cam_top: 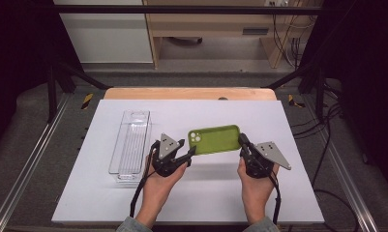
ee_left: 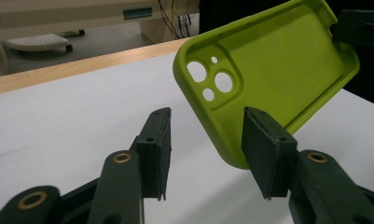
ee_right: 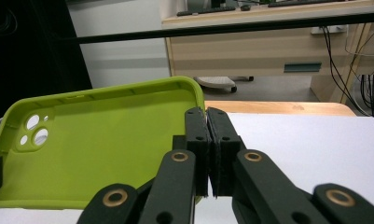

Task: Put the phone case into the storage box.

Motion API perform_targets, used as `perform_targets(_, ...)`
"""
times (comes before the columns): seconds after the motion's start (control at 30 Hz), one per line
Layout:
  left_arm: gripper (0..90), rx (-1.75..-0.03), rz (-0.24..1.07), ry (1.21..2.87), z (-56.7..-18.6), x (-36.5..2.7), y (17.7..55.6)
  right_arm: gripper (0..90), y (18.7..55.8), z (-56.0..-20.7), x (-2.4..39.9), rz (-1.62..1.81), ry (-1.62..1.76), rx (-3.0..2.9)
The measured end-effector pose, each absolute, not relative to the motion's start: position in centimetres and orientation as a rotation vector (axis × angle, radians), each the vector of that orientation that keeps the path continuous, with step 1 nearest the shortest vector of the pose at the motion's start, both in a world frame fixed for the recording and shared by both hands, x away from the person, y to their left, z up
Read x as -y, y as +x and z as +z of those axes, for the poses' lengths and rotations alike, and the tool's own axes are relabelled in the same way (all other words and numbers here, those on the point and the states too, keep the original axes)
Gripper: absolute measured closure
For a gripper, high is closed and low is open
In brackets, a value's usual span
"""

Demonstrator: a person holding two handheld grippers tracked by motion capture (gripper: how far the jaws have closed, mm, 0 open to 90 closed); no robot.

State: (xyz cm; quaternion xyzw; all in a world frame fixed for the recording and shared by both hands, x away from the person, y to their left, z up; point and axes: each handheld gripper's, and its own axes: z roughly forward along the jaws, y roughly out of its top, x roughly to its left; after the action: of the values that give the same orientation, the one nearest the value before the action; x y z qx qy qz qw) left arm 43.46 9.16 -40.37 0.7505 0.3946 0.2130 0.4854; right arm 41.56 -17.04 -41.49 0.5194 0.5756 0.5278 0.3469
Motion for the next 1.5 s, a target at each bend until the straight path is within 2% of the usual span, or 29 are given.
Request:
perform_targets(0.8,74.8,-1.044,0.469,1.77,-40.6,-9.4,43.6,88.3,40.3,-41.5,16.4,1.361,1.274,-1.489)
perform_targets(1.17,80.0,-1.094,0.484,1.709,-40.7,-9.9,43.5,88.3,39.5,-41.4,15.7,1.356,1.232,-1.485)
perform_targets(1.5,86.2,-1.143,0.57,1.641,-40.2,-10.2,43.4,87.8,39.4,-41.8,14.7,1.348,1.241,-1.504)
